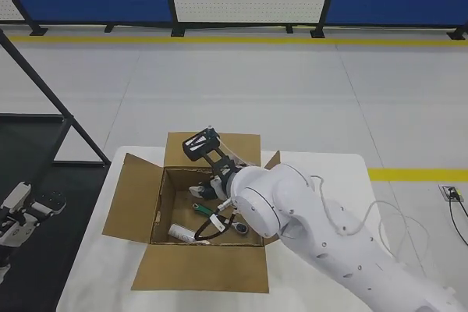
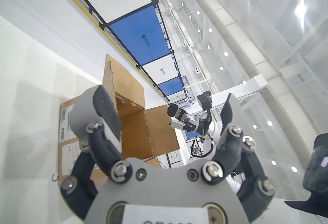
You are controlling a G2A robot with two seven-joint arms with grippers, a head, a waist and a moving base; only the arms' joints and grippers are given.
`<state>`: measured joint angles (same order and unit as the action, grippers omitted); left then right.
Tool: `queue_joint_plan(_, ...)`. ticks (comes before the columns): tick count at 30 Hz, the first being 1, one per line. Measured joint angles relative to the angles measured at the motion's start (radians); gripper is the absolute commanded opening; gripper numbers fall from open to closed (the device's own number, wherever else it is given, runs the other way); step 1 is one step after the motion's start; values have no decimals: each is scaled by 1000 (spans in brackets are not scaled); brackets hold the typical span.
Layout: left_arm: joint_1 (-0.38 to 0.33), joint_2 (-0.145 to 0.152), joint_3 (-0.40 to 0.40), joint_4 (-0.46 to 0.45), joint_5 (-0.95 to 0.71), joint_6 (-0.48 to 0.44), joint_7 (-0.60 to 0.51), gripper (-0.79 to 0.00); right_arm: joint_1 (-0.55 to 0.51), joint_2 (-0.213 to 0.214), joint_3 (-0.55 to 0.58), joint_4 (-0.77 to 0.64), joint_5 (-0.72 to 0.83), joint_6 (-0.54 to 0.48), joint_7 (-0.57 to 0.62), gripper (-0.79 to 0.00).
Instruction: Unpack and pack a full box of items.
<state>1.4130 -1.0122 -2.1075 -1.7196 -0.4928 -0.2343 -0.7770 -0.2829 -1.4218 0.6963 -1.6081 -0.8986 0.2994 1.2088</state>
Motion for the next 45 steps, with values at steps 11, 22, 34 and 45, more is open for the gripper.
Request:
queue_joint_plan(11,3,0,4,-9,6,5,11,0,13,-10,-32,36,-21,-34,-5,0)
queue_joint_plan(22,13,3,-31,-10,-51,15,22,0,244,-188,-293,493,79,-282,-19,0)
queue_joint_plan(34,24,7,-42,3,-90,18,-3,0,262,-334,-348,965,265,-526,-102,-172)
queue_joint_plan(45,30,15,-17,-18,-37,44,-48,0,257,-366,-359,1049,272,-535,-113,0)
